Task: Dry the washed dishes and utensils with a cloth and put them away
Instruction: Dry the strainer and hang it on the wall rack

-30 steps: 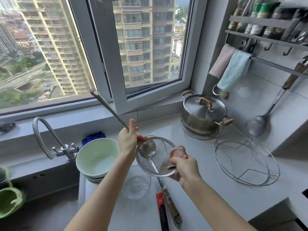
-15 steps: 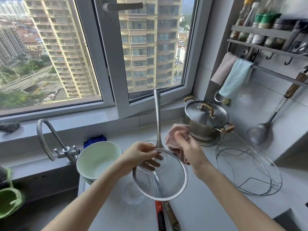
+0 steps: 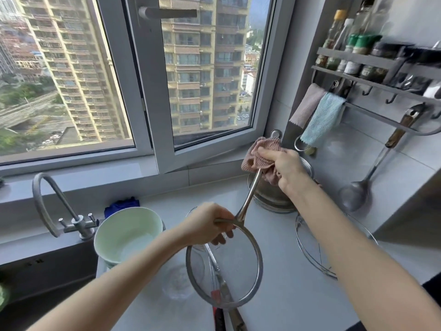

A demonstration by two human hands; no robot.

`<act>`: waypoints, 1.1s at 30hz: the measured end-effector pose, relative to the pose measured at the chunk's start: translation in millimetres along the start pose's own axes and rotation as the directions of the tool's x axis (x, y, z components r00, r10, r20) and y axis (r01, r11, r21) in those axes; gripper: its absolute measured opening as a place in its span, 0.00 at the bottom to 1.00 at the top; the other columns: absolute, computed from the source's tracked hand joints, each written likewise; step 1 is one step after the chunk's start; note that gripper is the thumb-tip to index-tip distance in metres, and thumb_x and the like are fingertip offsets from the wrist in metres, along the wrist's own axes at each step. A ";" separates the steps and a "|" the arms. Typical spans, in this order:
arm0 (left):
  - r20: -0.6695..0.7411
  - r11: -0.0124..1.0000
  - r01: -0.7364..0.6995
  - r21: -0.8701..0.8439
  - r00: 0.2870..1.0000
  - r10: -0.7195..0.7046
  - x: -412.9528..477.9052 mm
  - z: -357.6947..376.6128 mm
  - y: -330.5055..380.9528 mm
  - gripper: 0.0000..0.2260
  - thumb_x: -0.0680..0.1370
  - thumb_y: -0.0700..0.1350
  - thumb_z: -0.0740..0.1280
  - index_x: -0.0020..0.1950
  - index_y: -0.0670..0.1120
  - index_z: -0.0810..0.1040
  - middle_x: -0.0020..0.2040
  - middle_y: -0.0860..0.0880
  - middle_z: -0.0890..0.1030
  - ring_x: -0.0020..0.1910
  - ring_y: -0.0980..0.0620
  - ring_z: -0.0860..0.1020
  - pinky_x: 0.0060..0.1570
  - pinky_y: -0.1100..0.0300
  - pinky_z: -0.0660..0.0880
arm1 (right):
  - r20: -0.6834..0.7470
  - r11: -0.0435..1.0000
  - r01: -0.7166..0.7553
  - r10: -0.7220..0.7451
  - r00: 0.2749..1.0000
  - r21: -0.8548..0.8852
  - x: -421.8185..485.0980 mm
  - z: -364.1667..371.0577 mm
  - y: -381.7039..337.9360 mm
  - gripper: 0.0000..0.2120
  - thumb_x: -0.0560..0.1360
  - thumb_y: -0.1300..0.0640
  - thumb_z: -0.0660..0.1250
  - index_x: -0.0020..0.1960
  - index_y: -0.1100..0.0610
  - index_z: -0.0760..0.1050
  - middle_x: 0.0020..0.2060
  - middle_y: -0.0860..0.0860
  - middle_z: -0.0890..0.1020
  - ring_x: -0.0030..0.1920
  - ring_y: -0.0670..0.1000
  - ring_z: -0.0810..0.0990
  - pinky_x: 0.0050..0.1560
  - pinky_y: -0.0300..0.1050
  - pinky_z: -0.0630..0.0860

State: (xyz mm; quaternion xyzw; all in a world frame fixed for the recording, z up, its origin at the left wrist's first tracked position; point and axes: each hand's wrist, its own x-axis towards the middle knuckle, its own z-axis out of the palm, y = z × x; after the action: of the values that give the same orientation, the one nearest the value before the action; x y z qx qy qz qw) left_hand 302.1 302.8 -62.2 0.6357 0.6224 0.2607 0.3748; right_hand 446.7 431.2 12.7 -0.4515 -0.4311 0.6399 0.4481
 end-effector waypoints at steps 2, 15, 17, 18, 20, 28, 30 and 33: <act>-0.025 0.990 -0.052 0.132 0.998 0.056 4.2 -10.4 6.4 0.07 0.77 0.37 0.66 0.50 0.43 0.83 0.36 0.54 0.83 0.32 0.55 0.83 0.35 0.58 0.82 | -0.033 0.997 0.031 -0.029 0.999 0.071 9.2 -5.7 -19.5 0.07 0.70 0.67 0.73 0.46 0.65 0.76 0.36 0.59 0.83 0.28 0.52 0.83 0.28 0.45 0.79; 0.062 0.980 -0.080 -0.180 0.994 0.092 45.2 -23.4 20.0 0.05 0.75 0.38 0.69 0.47 0.46 0.83 0.38 0.48 0.85 0.33 0.50 0.82 0.35 0.58 0.80 | -0.108 0.976 0.168 -0.184 0.977 -0.142 -33.1 -78.6 5.6 0.06 0.67 0.60 0.74 0.42 0.56 0.78 0.29 0.48 0.83 0.28 0.46 0.81 0.25 0.37 0.74; 0.113 0.966 -0.072 -0.250 0.988 0.103 61.0 -17.0 32.2 0.04 0.75 0.39 0.70 0.48 0.46 0.82 0.38 0.48 0.85 0.33 0.51 0.81 0.35 0.61 0.79 | 0.002 0.968 0.159 -0.162 0.987 -0.194 -44.1 -76.0 21.1 0.09 0.62 0.56 0.75 0.41 0.56 0.80 0.33 0.49 0.85 0.33 0.48 0.83 0.29 0.40 0.77; 0.141 0.964 -0.080 -0.255 0.983 0.118 69.4 -13.6 37.9 0.04 0.74 0.39 0.71 0.47 0.46 0.83 0.37 0.49 0.85 0.33 0.53 0.80 0.35 0.62 0.79 | 0.019 0.968 0.157 -0.156 0.988 -0.195 -45.3 -76.5 25.0 0.08 0.62 0.56 0.75 0.41 0.55 0.81 0.35 0.50 0.85 0.34 0.48 0.83 0.30 0.40 0.77; 0.199 0.967 -0.121 -0.225 0.966 0.167 85.0 -6.1 49.6 0.04 0.74 0.40 0.71 0.43 0.49 0.83 0.36 0.51 0.84 0.31 0.57 0.79 0.35 0.64 0.78 | -0.010 0.972 0.181 -0.185 0.983 -0.150 -42.1 -79.3 24.8 0.05 0.66 0.61 0.75 0.41 0.56 0.81 0.34 0.51 0.85 0.34 0.48 0.84 0.31 0.39 0.78; 0.178 0.947 -0.157 -0.281 0.961 0.212 150.5 28.1 79.3 0.01 0.70 0.44 0.75 0.39 0.48 0.85 0.35 0.50 0.82 0.33 0.58 0.77 0.35 0.68 0.74 | -0.287 0.943 0.237 -0.300 0.910 -0.233 -3.8 -106.6 -6.7 0.08 0.69 0.68 0.73 0.43 0.58 0.77 0.35 0.54 0.81 0.31 0.55 0.78 0.33 0.48 0.74; 0.064 0.938 -0.117 -0.327 0.987 0.146 171.6 25.8 76.2 0.03 0.71 0.42 0.74 0.38 0.49 0.83 0.35 0.50 0.82 0.32 0.57 0.78 0.36 0.68 0.76 | -0.299 0.897 0.260 -0.374 0.878 -0.357 10.2 -125.7 -12.7 0.10 0.69 0.65 0.74 0.45 0.55 0.77 0.38 0.54 0.83 0.35 0.56 0.81 0.34 0.50 0.76; -0.062 0.929 -0.078 -0.361 0.996 0.060 202.7 17.8 72.9 0.04 0.73 0.39 0.71 0.42 0.48 0.82 0.37 0.49 0.83 0.34 0.56 0.79 0.41 0.65 0.76 | -0.293 0.817 0.260 -0.453 0.842 -0.515 35.6 -159.0 -23.8 0.12 0.68 0.62 0.76 0.44 0.50 0.77 0.42 0.52 0.84 0.43 0.56 0.83 0.45 0.53 0.80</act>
State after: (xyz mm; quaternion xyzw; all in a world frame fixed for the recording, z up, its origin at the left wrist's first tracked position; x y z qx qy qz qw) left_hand 377.8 504.2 -41.5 0.5704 0.5500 0.3998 0.4607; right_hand 597.7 494.3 -6.4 -0.5742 -0.5455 0.3156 0.5226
